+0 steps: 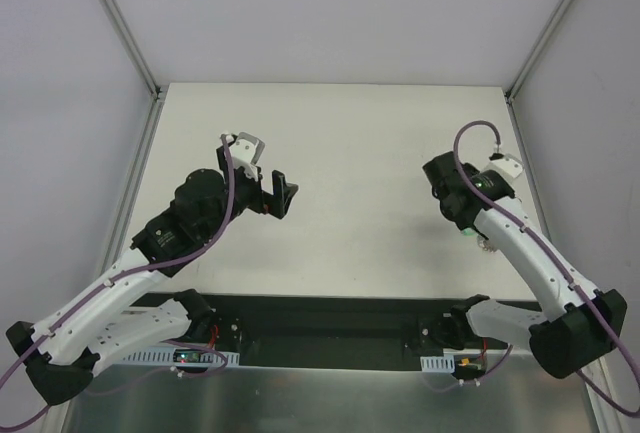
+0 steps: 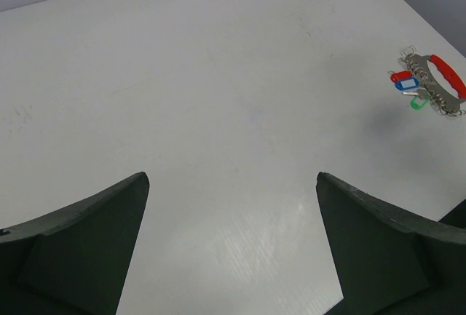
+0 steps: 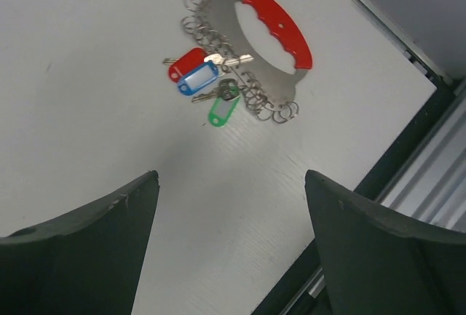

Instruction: Remove the keys from the keyring

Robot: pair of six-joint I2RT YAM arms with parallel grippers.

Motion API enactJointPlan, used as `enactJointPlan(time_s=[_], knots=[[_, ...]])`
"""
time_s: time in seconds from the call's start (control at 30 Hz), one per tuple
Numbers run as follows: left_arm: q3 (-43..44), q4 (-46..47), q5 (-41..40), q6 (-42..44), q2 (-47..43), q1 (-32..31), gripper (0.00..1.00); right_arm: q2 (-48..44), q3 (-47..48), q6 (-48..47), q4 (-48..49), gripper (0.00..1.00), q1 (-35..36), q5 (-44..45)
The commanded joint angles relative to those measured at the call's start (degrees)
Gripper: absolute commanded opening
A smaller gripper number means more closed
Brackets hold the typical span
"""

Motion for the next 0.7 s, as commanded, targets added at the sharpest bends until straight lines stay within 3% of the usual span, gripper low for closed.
enactJointPlan(time_s=[0.0, 0.1, 0.37, 0.43, 0.67], knots=[[0.3, 0.5, 1.0, -0.8, -1.4, -0.2, 0.99, -2.3, -3.9, 2.6, -2.1, 0.76, -10.3, -7.1], [0.1, 0.5, 1.4, -0.8, -1.7, -0.2, 0.99, -4.8, -9.2, 0.2, 4.9, 0.7, -19.1, -12.5], [0.1, 0.7, 0.4, -0.8, -0.2, -0.6, 0.99, -4.1, -15.9, -15.7, 21.0, 0.71, -35.4, -20.2], [0.3, 0.5, 0.9, -0.5, 0.8, -0.6, 0.99, -2.2, -16.4, -17.7, 25.4, 0.7, -37.7, -26.1], [-0.3, 1.1, -4.2, 1.8, 3.2, -0.6, 0.99, 7.0, -15.9, -23.8, 31.5, 0.73, -41.8, -31.6]])
